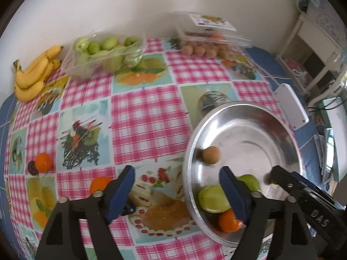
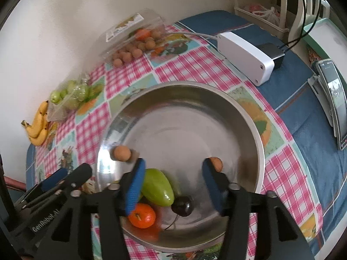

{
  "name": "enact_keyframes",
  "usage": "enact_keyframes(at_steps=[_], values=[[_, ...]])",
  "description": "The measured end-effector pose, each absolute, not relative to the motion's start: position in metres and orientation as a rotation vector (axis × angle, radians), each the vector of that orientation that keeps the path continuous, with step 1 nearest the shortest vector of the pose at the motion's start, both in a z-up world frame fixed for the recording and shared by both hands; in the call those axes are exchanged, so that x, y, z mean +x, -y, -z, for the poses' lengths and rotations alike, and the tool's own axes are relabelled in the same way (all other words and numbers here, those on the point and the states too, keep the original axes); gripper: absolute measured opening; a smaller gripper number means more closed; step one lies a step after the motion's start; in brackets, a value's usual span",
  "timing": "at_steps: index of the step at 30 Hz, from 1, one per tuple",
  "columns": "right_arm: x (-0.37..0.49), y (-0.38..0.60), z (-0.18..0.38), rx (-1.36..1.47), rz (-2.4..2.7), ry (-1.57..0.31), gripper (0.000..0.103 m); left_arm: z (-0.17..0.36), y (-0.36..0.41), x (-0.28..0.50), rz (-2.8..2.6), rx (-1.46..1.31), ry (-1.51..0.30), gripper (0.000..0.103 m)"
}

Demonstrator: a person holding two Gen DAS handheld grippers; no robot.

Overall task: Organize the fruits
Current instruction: 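Open both tools to drop the kiwi and mango into the bowl, then withdraw both open tools from the bowl toward the dark cherry and tangerine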

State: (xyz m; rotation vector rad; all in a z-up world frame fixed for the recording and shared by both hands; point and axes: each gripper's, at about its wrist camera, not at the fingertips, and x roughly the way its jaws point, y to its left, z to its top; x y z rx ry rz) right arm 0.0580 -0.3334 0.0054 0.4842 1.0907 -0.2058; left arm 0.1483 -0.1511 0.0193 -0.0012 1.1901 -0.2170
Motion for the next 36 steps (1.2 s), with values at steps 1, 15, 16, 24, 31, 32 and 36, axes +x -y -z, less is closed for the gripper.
enact_keyframes(at_steps=[1,15,16,24,31,32,36], values=[[0.058,0.334,-0.004,0.485,0.210,-1.094,0.066,-0.018,0.149,0.149,0.209,0.000,-1.192,0.091],[0.061,0.332,0.006,0.419,0.266,-1.147,0.091,-0.003,0.138,0.151,0.150,-0.001,-1.216,0.103],[0.061,0.331,0.006,0.410,0.271,-1.147,0.096,-0.003,0.138,0.152,0.144,-0.003,-1.212,0.103],[0.062,0.330,0.007,0.384,0.284,-1.152,0.098,0.000,0.133,0.151,0.126,-0.012,-1.214,0.103],[0.063,0.324,0.012,0.381,0.268,-1.188,0.098,-0.003,0.131,0.151,0.138,-0.018,-1.211,0.103],[0.064,0.323,0.011,0.379,0.266,-1.187,0.098,-0.004,0.131,0.151,0.143,-0.016,-1.211,0.103],[0.064,0.322,0.004,0.397,0.244,-1.161,0.098,-0.008,0.132,0.151,0.140,0.018,-1.203,0.103]])
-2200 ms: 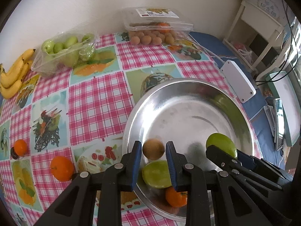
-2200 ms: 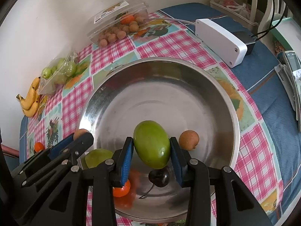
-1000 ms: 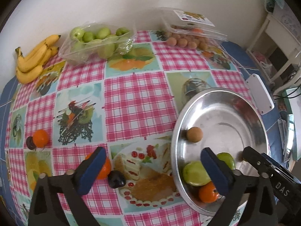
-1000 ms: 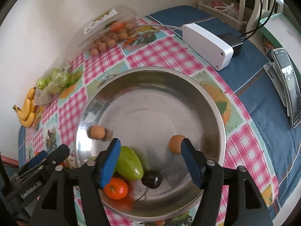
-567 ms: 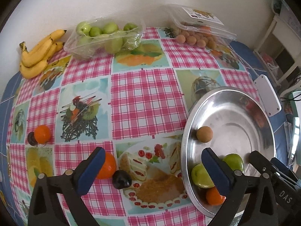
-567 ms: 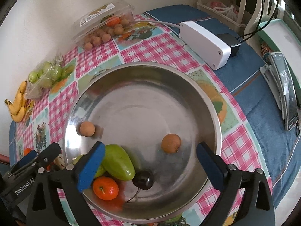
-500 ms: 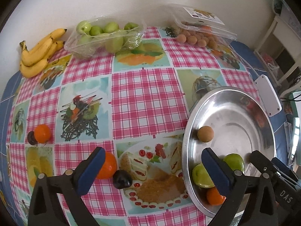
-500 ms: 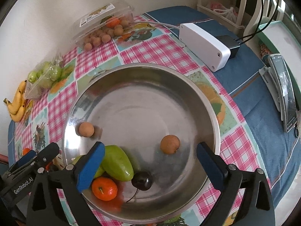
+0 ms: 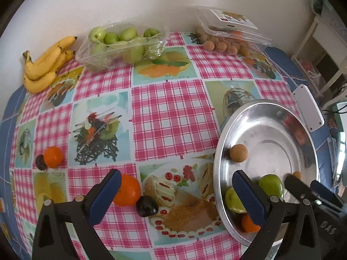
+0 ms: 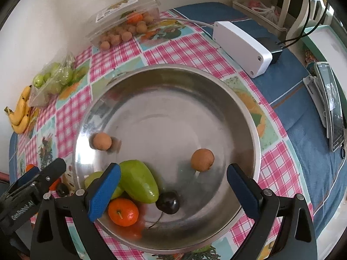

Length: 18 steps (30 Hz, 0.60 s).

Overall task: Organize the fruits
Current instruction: 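Withdraw both open tools from the bowl toward the dark cherry and tangerine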

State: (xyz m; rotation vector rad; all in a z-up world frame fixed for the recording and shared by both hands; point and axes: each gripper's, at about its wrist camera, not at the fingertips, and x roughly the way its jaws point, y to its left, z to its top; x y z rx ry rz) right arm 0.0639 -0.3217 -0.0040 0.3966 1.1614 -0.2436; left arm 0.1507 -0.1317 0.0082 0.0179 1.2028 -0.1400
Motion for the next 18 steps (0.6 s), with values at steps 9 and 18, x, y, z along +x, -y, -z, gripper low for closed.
enact_keyframes(at_steps=[9,18], values=[[0.064,0.305,-0.010,0.366,0.230,-1.111,0.098,-0.016,0.119,0.149,0.131,0.022,-1.188,0.103],[0.059,0.297,-0.020,0.336,0.273,-1.048,0.098,-0.024,0.095,0.150,0.113,-0.007,-1.174,0.103]])
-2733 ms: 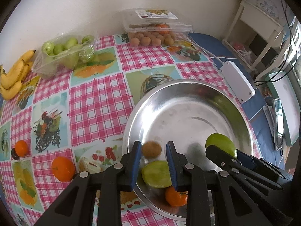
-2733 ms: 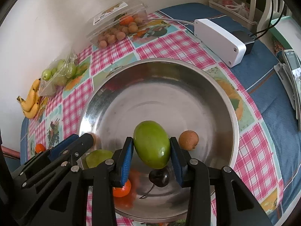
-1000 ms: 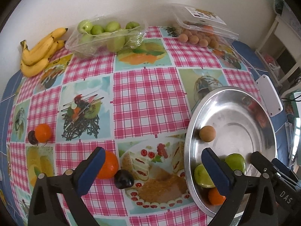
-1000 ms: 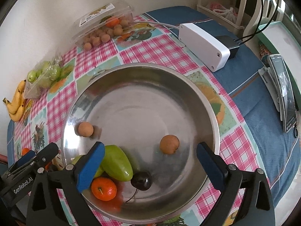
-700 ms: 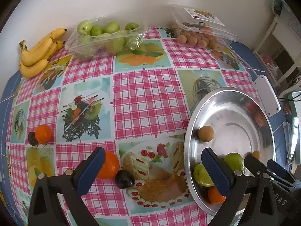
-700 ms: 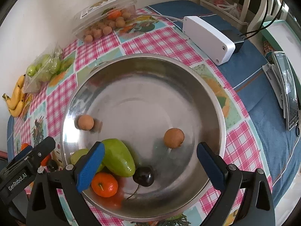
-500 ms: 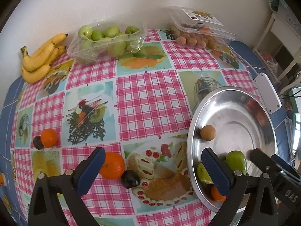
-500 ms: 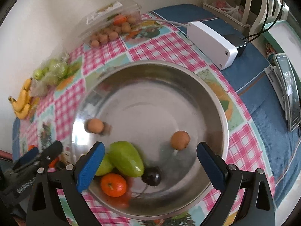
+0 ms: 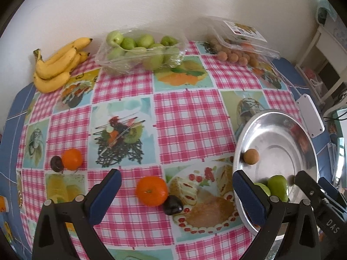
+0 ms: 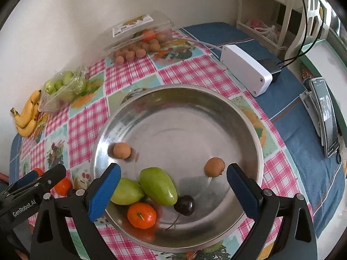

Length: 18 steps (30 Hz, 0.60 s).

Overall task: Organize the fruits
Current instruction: 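Withdraw both open tools from the bowl toward the dark cherry and tangerine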

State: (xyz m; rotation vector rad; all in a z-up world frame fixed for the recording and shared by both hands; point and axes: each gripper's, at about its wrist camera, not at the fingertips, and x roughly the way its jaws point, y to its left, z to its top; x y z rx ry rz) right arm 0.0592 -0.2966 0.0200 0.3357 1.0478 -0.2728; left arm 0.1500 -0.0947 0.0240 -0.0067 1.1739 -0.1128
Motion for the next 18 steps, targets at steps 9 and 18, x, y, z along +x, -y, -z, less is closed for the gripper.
enact_keyframes(at_steps=[9,18], values=[[0.059,0.288,-0.019,0.332,0.330,-1.084,0.098,-0.030,0.059,0.149,0.054,-0.014,-1.161,0.103],[0.059,0.276,-0.020,0.338,0.265,-1.080,0.098,-0.031,0.023,0.146,0.013,-0.039,-1.166,0.103]])
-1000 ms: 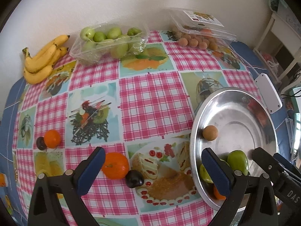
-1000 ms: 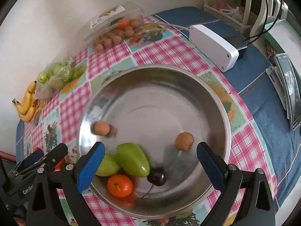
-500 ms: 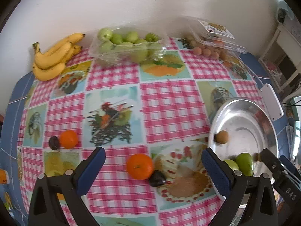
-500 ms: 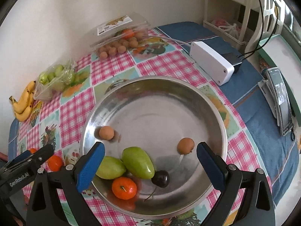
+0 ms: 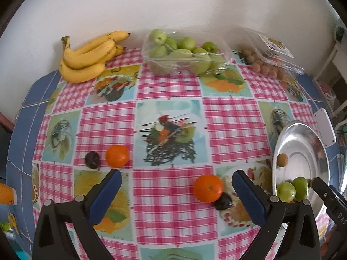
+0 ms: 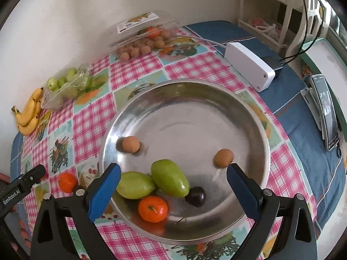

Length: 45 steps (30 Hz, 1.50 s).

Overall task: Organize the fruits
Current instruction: 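Withdraw both open tools from the bowl toward the dark cherry and tangerine, then grasp a dark cherry with the left tool while the right tool grasps a tangerine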

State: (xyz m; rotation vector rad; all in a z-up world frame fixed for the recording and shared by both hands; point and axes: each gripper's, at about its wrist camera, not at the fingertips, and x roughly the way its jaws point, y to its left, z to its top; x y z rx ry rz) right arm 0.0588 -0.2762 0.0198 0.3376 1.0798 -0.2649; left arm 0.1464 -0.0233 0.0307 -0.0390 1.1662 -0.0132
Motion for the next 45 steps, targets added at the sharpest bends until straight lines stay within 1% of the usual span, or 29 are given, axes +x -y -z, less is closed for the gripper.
enact_keyframes(at_steps=[5,8,16,21,29,37,39,41,42,45], values=[[0.063,0.264,-0.021,0.337,0.280,-1.077,0.098,-0.031,-0.007,0.145,-0.030,-0.046,-1.164,0.103],[0.069,0.252,-0.021,0.335,0.264,-1.087,0.098,-0.029,-0.034,0.144,-0.060,-0.104,-1.171,0.103],[0.090,0.193,-0.021,0.306,0.157,-1.118,0.098,-0.021,-0.101,0.135,-0.164,-0.212,-1.188,0.103],[0.099,0.148,-0.016,0.251,0.084,-1.135,0.098,-0.022,-0.142,0.126,-0.234,-0.302,-1.157,0.103],[0.110,0.098,-0.011,0.194,-0.021,-1.152,0.098,-0.011,-0.162,0.130,-0.225,-0.366,-1.145,0.103],[0.140,0.047,-0.003,0.154,-0.139,-1.169,0.098,0.013,-0.181,0.143,-0.217,-0.448,-1.167,0.103],[0.149,0.036,0.000,0.136,-0.160,-1.170,0.096,0.022,-0.186,0.146,-0.219,-0.461,-1.176,0.102],[0.157,0.025,0.004,0.116,-0.180,-1.171,0.089,0.029,-0.188,0.147,-0.225,-0.476,-1.186,0.100],[0.162,0.019,0.007,0.105,-0.192,-1.178,0.088,0.031,-0.189,0.148,-0.221,-0.489,-1.185,0.097],[0.170,0.004,0.014,0.086,-0.223,-1.192,0.084,0.033,-0.186,0.151,-0.195,-0.504,-1.174,0.096]])
